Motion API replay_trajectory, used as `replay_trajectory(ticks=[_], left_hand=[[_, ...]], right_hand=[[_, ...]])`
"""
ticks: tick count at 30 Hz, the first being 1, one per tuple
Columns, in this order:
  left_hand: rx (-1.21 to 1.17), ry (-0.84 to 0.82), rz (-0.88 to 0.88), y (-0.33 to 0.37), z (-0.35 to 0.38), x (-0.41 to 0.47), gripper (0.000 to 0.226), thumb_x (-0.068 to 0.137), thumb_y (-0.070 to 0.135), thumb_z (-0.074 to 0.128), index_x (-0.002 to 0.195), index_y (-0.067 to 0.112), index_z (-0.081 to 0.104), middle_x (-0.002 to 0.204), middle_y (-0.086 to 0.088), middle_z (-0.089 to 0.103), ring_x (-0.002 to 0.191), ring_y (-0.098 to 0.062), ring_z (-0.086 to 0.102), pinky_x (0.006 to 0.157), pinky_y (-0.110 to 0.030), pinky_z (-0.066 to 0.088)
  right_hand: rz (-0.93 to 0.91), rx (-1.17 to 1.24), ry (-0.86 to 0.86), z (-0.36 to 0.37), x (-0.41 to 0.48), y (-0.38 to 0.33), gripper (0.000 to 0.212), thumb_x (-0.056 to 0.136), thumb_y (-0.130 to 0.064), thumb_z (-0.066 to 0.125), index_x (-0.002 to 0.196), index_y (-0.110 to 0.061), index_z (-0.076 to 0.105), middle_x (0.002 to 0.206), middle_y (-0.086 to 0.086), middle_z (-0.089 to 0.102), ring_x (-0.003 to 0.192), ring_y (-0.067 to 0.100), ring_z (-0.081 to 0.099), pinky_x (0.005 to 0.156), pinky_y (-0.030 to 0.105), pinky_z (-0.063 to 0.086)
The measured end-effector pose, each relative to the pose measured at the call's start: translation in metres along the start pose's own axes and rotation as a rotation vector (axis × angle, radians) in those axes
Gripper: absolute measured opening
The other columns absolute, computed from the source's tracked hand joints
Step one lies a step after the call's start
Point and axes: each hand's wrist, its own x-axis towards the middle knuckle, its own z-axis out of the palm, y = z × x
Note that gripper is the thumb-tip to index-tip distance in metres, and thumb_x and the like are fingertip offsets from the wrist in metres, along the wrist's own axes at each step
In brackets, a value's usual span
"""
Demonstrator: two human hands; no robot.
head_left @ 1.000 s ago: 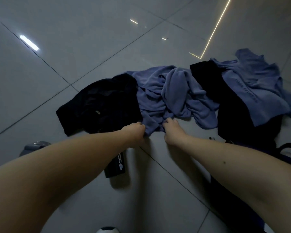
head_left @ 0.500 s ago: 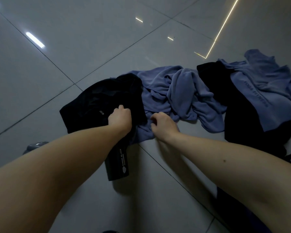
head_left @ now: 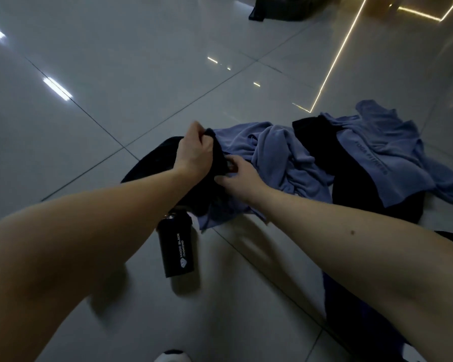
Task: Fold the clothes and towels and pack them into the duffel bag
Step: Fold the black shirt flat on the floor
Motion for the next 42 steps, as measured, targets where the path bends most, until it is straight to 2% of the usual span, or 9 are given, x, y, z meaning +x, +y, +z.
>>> replay_trajectory(ticks=[5,11,13,22,27,30,33,37,42], left_hand=[[-0.205,0.081,-0.012,0.053,-0.021,0.011,0.003,0.096,0.014,0.045,0.094,0.014,0.047,0.081,0.0,0.052,0.081,-0.023,0.052,0.074,-0.036,0.044],[-0.398,-0.023,0.005,0.102,-0.056,0.004,0.012,0.074,0.041,0.048,0.081,0.033,0.052,0.09,-0.013,0.061,0.093,-0.042,0.066,0.082,-0.06,0.055],[-0.405,-0.046,0.035,0.128,-0.072,-0.003,0.013,0.078,0.038,0.048,0.083,0.027,0.05,0.099,-0.021,0.064,0.095,-0.042,0.066,0.084,-0.058,0.056],[-0.614,-0.053,0.147,0.229,-0.125,-0.058,0.008,0.094,0.025,0.053,0.092,0.017,0.054,0.103,-0.02,0.067,0.094,-0.031,0.068,0.082,-0.045,0.058],[-0.599,-0.304,0.19,0.228,-0.102,-0.09,0.018,0.092,0.019,0.066,0.107,0.01,0.06,0.099,-0.007,0.066,0.09,-0.019,0.065,0.08,-0.029,0.052],[-0.463,-0.46,0.209,0.215,-0.087,-0.111,0.023,0.094,0.016,0.066,0.114,0.005,0.06,0.097,-0.004,0.067,0.083,-0.008,0.065,0.075,-0.019,0.051],[-0.357,-0.575,0.231,0.201,-0.081,-0.12,0.033,0.089,0.025,0.072,0.11,0.001,0.066,0.094,-0.008,0.069,0.083,-0.013,0.065,0.075,-0.025,0.05],[-0.231,-0.629,0.166,0.189,-0.07,-0.13,0.017,0.097,0.017,0.063,0.108,0.004,0.067,0.093,-0.008,0.067,0.085,-0.018,0.064,0.08,-0.031,0.053],[-0.277,-0.743,0.076,0.182,-0.064,-0.14,0.012,0.101,0.008,0.051,0.105,0.005,0.062,0.08,-0.001,0.063,0.07,-0.008,0.063,0.066,-0.019,0.049]], right_hand=[[-0.079,0.11,0.102,-0.017,-0.008,-0.053,0.06,0.083,-0.019,0.08,0.133,-0.011,0.05,0.119,-0.001,0.064,0.107,0.015,0.063,0.088,0.035,0.056],[-0.073,0.049,0.316,-0.043,-0.039,-0.109,0.027,0.094,-0.013,0.067,0.117,-0.001,0.061,0.111,0.016,0.068,0.109,0.034,0.062,0.087,0.041,0.05],[-0.054,0.078,0.371,-0.056,-0.053,-0.129,0.025,0.096,-0.014,0.065,0.112,0.006,0.064,0.112,0.024,0.068,0.108,0.038,0.063,0.088,0.045,0.049],[-0.204,0.25,0.446,-0.118,-0.146,-0.22,0.012,0.096,-0.014,0.061,0.089,-0.009,0.07,0.078,0.007,0.065,0.069,0.02,0.058,0.064,0.032,0.044],[-0.145,0.566,0.365,-0.137,-0.193,-0.224,0.021,0.096,-0.012,0.056,0.103,0.001,0.07,0.084,0.016,0.068,0.068,0.024,0.066,0.061,0.029,0.053],[-0.052,0.455,0.304,-0.143,-0.203,-0.207,0.03,0.096,-0.016,0.055,0.109,0.008,0.067,0.087,0.021,0.066,0.071,0.029,0.065,0.063,0.032,0.051],[-0.001,0.22,0.239,-0.152,-0.211,-0.185,0.021,0.094,-0.02,0.059,0.096,-0.002,0.071,0.082,0.013,0.068,0.075,0.026,0.064,0.07,0.035,0.048],[-0.005,-0.043,0.18,-0.168,-0.219,-0.153,0.011,0.092,-0.02,0.067,0.089,-0.012,0.074,0.092,0.01,0.072,0.092,0.024,0.068,0.087,0.038,0.052],[0.059,-0.095,0.172,-0.185,-0.223,-0.128,0.052,0.06,-0.052,0.083,0.095,-0.013,0.077,0.114,0.02,0.067,0.097,0.027,0.069,0.094,0.044,0.054]])
